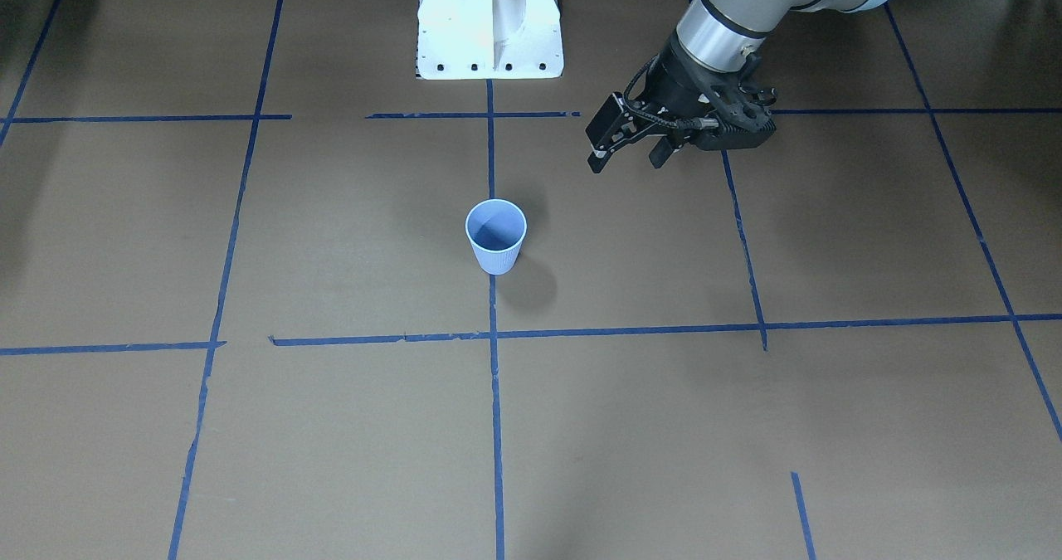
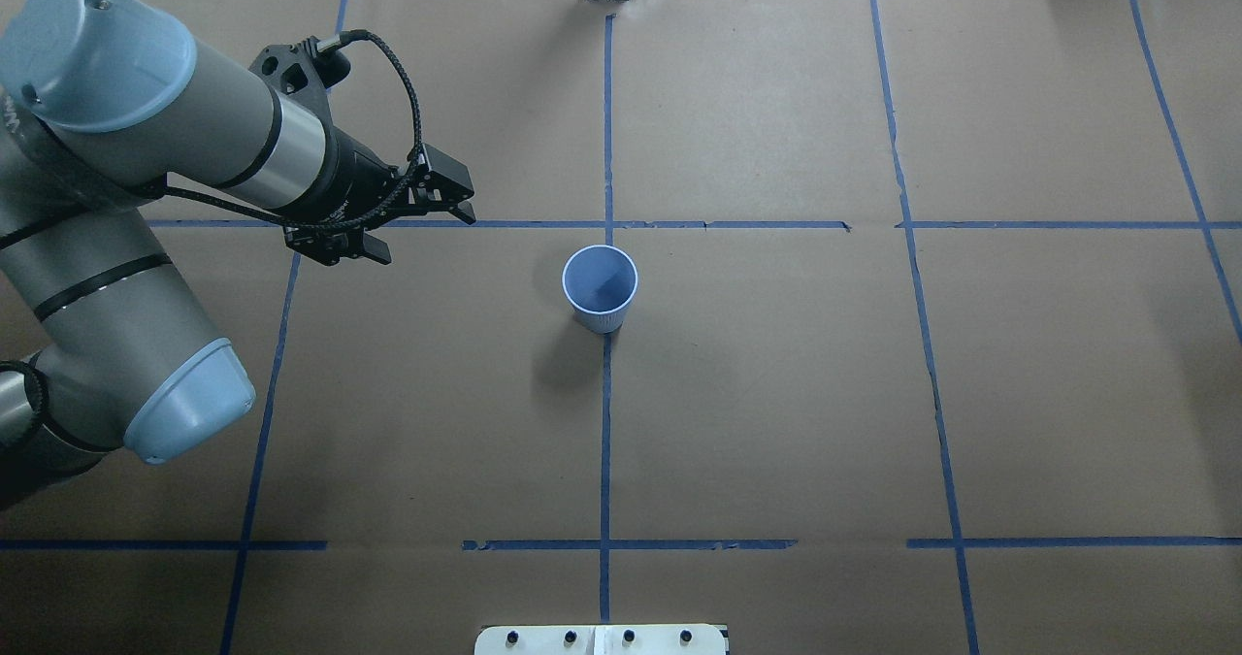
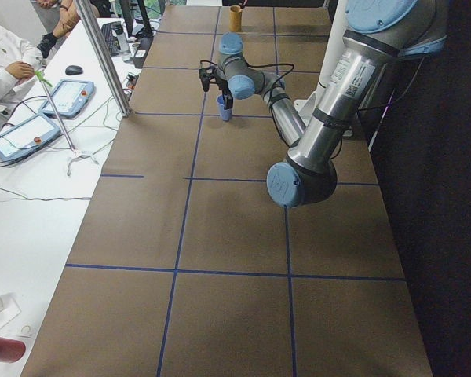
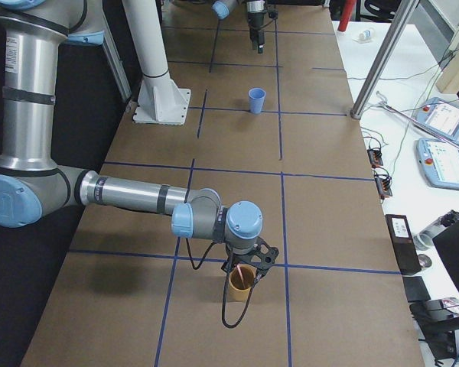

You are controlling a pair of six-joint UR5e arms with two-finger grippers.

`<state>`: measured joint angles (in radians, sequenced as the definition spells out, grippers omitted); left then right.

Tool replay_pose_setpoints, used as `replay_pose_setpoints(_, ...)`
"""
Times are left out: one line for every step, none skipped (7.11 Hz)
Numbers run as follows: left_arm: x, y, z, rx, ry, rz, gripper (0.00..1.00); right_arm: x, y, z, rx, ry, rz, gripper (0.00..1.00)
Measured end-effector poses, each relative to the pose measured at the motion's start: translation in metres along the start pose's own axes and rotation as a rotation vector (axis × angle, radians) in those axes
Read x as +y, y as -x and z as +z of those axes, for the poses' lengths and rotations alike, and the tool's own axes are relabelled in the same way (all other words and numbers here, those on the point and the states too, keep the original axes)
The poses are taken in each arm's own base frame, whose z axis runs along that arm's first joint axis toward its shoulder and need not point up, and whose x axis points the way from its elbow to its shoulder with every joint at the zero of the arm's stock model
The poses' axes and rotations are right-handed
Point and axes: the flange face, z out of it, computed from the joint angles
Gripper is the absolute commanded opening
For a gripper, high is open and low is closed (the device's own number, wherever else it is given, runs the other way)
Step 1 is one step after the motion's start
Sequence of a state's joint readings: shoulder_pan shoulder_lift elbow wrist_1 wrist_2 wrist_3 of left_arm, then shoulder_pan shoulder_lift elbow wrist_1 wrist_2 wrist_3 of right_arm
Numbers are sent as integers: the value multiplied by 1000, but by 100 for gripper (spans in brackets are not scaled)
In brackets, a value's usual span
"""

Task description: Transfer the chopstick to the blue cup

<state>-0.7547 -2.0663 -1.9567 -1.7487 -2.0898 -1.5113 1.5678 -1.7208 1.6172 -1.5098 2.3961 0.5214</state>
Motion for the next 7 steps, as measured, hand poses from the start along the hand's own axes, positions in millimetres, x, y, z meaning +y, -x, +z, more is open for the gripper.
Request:
replay_pose_setpoints(0,1,1,-2,0,-2,100,0,1,-1,-4,-1,-3,0)
replay_pose_setpoints(0,3,1,-4,0,-4,100,0,2,-6,-9,-8,-4,0)
replay_pose_setpoints(0,3,1,-6,0,-4,100,0,1,-17,-22,-28,-3,0)
replay_pose_setpoints(0,5,2,-7,1,-5,100,4,3,-36,-41,-61,-7,0)
replay_pose_setpoints(0,6,3,-10,2,-6,100,14,9,-59,-61,-97,-17,0)
replay_pose_setpoints(0,7,4,-11,2,-7,100,29,17,-82,-75,-125,-24,0)
replay_pose_setpoints(0,7,4,-12,3,-7,100,49,27,-103,-83,-141,-28,0)
